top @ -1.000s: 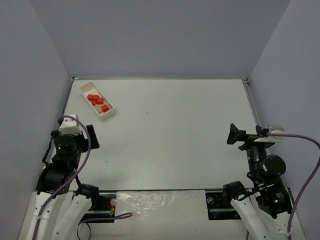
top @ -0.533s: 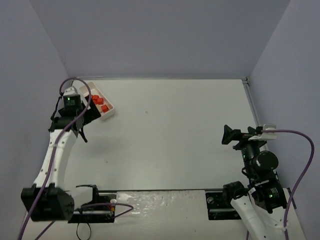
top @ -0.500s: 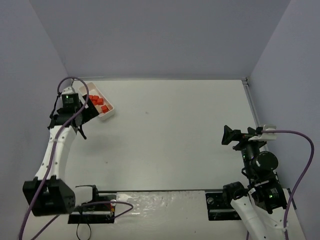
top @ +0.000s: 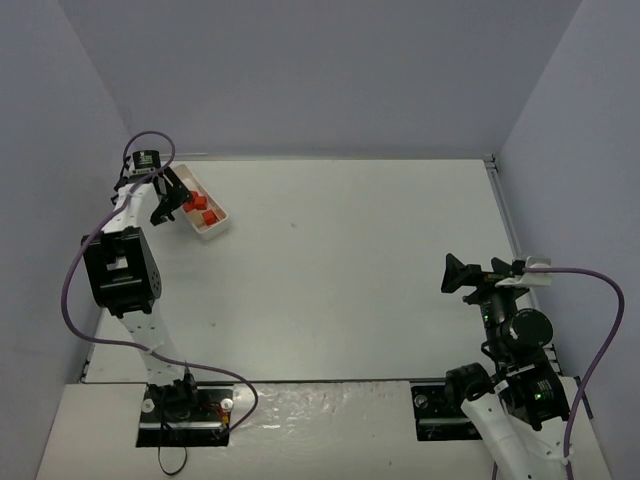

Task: Build the wood block tower

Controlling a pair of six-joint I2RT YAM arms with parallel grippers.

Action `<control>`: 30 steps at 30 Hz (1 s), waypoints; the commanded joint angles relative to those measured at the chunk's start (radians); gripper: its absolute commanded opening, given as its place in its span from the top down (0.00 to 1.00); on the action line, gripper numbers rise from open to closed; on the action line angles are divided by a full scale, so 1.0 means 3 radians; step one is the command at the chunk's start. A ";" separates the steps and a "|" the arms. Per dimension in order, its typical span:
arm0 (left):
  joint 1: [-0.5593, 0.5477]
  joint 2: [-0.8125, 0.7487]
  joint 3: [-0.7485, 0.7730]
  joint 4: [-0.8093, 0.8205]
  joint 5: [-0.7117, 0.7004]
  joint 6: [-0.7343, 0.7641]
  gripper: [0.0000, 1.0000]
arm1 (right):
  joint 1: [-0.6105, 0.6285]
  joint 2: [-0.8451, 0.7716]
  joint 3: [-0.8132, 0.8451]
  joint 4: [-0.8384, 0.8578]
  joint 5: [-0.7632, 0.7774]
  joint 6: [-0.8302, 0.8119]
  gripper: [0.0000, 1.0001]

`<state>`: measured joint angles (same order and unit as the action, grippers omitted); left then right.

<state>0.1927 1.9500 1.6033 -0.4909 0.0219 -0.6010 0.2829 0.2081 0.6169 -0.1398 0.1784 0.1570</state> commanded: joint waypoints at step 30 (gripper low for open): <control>-0.0997 -0.0831 -0.0334 -0.0772 -0.1696 0.1259 1.00 | 0.0049 -0.0131 -0.0058 0.0389 0.0085 0.0083 0.00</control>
<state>0.0708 1.8780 1.6093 -0.6904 -0.2768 -0.3439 0.2900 0.1777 0.5975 -0.1162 0.1788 0.1702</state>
